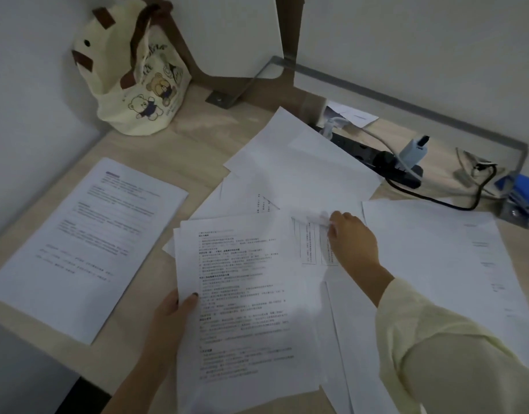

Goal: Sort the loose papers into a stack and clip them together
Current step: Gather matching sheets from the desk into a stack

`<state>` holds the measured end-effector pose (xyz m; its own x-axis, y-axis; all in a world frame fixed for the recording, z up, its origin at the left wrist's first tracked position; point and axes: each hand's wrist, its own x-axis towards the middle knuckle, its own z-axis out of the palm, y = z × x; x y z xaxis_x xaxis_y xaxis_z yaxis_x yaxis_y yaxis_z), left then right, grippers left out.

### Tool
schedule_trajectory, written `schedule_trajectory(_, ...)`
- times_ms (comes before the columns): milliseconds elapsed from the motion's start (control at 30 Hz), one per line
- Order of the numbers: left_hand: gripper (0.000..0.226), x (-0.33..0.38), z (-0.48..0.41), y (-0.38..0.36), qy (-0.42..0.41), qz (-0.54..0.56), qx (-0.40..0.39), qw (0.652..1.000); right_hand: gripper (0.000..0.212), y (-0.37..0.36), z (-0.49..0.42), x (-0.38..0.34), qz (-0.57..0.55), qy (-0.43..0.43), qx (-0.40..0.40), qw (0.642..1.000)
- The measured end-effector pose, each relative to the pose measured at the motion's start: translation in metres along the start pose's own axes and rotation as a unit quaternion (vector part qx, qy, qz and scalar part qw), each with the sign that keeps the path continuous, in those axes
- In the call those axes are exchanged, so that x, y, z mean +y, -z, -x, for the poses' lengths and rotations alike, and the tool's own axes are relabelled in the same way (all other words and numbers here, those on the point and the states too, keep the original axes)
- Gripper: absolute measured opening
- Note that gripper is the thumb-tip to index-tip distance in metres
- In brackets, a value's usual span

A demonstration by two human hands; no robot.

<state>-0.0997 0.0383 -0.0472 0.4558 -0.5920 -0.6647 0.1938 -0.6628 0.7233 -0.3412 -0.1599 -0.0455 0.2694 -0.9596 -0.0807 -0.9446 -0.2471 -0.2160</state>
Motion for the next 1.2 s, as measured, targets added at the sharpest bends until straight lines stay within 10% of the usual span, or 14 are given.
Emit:
schedule_trajectory(167, 0.018, 0.011, 0.000, -0.004, -0.004, -0.014, -0.011, 1.000, 0.004, 0.053, 0.007, -0.026, -0.377, -0.048, 0.007, 0.925)
schedule_trajectory(333, 0.015, 0.016, 0.001, -0.009, -0.005, -0.002, -0.024, 1.000, 0.016, 0.114, 0.034, -0.019, -0.722, -0.129, -0.038, 0.679)
schedule_trajectory(433, 0.015, 0.017, 0.000, -0.012, -0.006, -0.001, -0.035, 0.999, 0.026, 0.117, 0.048, 0.004, -0.767, -0.193, -0.060, 0.609)
schedule_trajectory(667, 0.012, 0.015, -0.004, -0.013, -0.043, -0.044, -0.030, 0.998, 0.016, 0.052, 0.073, 0.047, -0.616, -0.372, -0.011, 0.694)
schedule_trajectory(900, 0.026, 0.009, -0.002, -0.017, -0.004, 0.007, -0.027, 1.000, 0.017, 0.017, 0.094, 0.040, -0.589, -0.416, 0.019, 0.692)
schedule_trajectory(1200, 0.024, 0.009, 0.007, -0.022, 0.007, 0.082, -0.028, 0.996, 0.008, 0.014, 0.136, 0.008, -0.508, -0.338, -0.183, 0.770)
